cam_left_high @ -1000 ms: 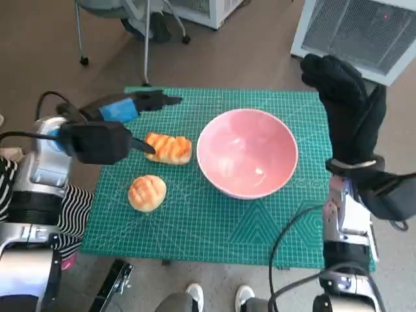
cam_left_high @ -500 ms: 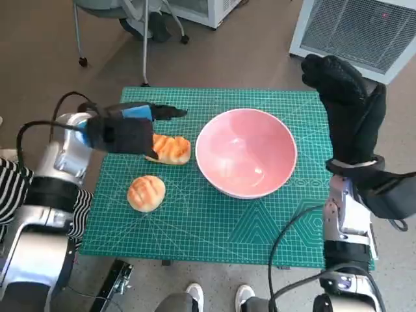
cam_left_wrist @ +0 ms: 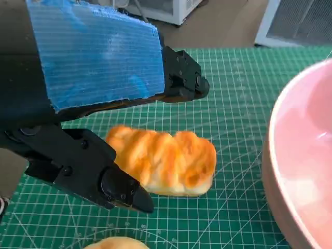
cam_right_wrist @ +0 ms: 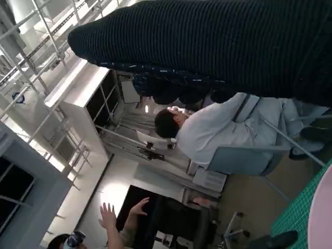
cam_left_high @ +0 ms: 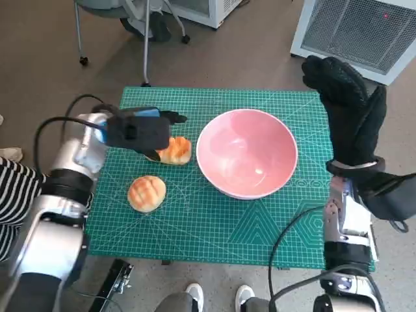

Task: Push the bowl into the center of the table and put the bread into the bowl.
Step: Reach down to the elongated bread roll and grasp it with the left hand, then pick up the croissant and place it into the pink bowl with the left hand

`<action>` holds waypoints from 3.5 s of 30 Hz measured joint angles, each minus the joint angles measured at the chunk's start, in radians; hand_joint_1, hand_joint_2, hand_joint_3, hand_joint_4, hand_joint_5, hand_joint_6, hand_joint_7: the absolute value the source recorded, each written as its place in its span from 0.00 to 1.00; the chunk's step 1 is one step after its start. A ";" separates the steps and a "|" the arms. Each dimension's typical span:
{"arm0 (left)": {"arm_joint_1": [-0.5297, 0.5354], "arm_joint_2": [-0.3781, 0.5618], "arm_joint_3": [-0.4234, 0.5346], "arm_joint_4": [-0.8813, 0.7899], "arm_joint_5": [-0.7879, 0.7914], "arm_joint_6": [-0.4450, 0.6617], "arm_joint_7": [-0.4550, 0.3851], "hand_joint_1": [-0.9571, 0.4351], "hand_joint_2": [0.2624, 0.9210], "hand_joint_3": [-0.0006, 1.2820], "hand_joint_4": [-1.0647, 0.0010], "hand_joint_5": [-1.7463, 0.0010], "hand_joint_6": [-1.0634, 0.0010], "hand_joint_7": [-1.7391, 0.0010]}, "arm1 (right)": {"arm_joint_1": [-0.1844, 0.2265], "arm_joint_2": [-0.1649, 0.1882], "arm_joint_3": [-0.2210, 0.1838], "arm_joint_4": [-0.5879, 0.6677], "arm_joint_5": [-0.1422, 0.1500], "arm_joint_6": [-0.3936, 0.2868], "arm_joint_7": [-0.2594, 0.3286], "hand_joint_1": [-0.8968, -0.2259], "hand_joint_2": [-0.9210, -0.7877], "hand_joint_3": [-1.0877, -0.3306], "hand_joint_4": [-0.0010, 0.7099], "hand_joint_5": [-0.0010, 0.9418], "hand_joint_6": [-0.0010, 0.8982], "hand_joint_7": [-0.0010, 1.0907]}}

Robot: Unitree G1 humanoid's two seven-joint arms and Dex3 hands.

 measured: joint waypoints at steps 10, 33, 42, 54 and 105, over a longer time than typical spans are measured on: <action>-0.012 -0.048 -0.037 0.105 0.030 0.024 0.053 0.60 0.75 0.00 0.90 0.99 0.76 1.00 | 0.010 0.000 0.000 -0.008 -0.001 0.000 0.000 0.24 0.00 0.60 0.26 0.00 0.17 0.30; -0.012 -0.101 -0.102 0.185 0.105 0.045 0.246 0.65 0.87 0.01 0.51 0.96 0.44 0.95 | 0.012 0.002 -0.001 -0.009 0.000 0.002 0.000 0.24 0.00 0.60 0.26 0.00 0.16 0.30; -0.011 -0.101 -0.141 0.193 0.138 0.028 0.322 0.67 0.94 0.02 0.27 0.91 0.30 0.92 | 0.013 0.002 -0.001 -0.016 0.000 0.010 0.000 0.23 0.00 0.60 0.26 0.00 0.16 0.30; -0.006 -0.087 -0.156 0.200 0.146 -0.031 0.393 0.69 1.00 0.07 0.36 0.34 0.44 0.34 | 0.013 0.002 -0.001 -0.015 0.001 0.012 0.000 0.23 0.00 0.60 0.26 0.00 0.15 0.30; 0.007 -0.001 0.156 -0.479 -0.105 -0.190 0.346 0.69 0.98 0.01 0.25 0.39 0.37 0.37 | 0.011 0.000 -0.003 0.012 0.030 0.003 0.010 0.24 0.00 0.61 0.24 0.00 0.15 0.32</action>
